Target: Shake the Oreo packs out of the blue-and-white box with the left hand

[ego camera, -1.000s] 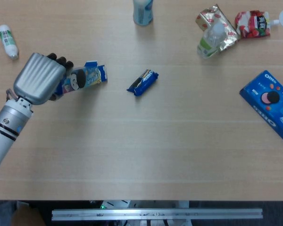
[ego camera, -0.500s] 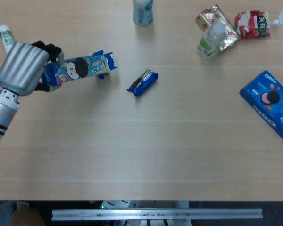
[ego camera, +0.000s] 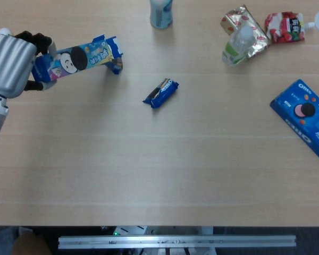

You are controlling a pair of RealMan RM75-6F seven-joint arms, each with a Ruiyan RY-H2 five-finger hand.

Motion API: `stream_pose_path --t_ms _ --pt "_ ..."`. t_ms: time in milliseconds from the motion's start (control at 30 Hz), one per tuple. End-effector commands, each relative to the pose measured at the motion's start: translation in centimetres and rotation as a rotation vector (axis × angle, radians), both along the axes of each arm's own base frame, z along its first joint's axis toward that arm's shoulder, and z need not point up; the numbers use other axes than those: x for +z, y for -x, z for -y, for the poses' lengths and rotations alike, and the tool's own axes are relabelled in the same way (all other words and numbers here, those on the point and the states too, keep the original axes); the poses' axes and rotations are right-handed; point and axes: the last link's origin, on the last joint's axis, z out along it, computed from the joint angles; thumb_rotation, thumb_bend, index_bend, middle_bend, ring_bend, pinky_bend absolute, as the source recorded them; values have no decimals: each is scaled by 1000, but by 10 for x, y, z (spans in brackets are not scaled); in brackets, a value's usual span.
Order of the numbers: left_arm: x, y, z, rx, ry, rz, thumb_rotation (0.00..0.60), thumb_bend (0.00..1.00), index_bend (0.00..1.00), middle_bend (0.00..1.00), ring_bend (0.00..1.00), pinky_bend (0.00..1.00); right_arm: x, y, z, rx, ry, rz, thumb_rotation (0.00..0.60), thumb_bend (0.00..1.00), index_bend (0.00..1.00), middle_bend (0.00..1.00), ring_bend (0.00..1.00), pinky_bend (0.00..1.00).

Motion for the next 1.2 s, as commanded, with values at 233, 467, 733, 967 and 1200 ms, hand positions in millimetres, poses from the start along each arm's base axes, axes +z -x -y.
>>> stream_pose_path --t_ms 233,467,733,967,1200 --pt "12 -3 1 12 -13 81 600 112 500 566 493 752 0 -1 1 0 -2 -2 600 333 408 443 458 456" --pt "8 -2 8 19 36 86 600 112 500 566 494 752 -1 -1 1 2 -6 -2 600 333 408 443 458 456" --pt "-4 -2 22 67 176 168 600 112 500 566 493 752 -2 -1 1 2 -8 -1 600 333 407 443 458 456" --pt "-14 -1 31 93 254 245 600 112 500 568 493 752 -2 -1 1 1 -11 0 600 333 408 443 458 456" --pt "-31 11 37 126 301 283 600 112 500 568 493 752 -2 0 0 0 -10 2 600 333 407 443 458 456"
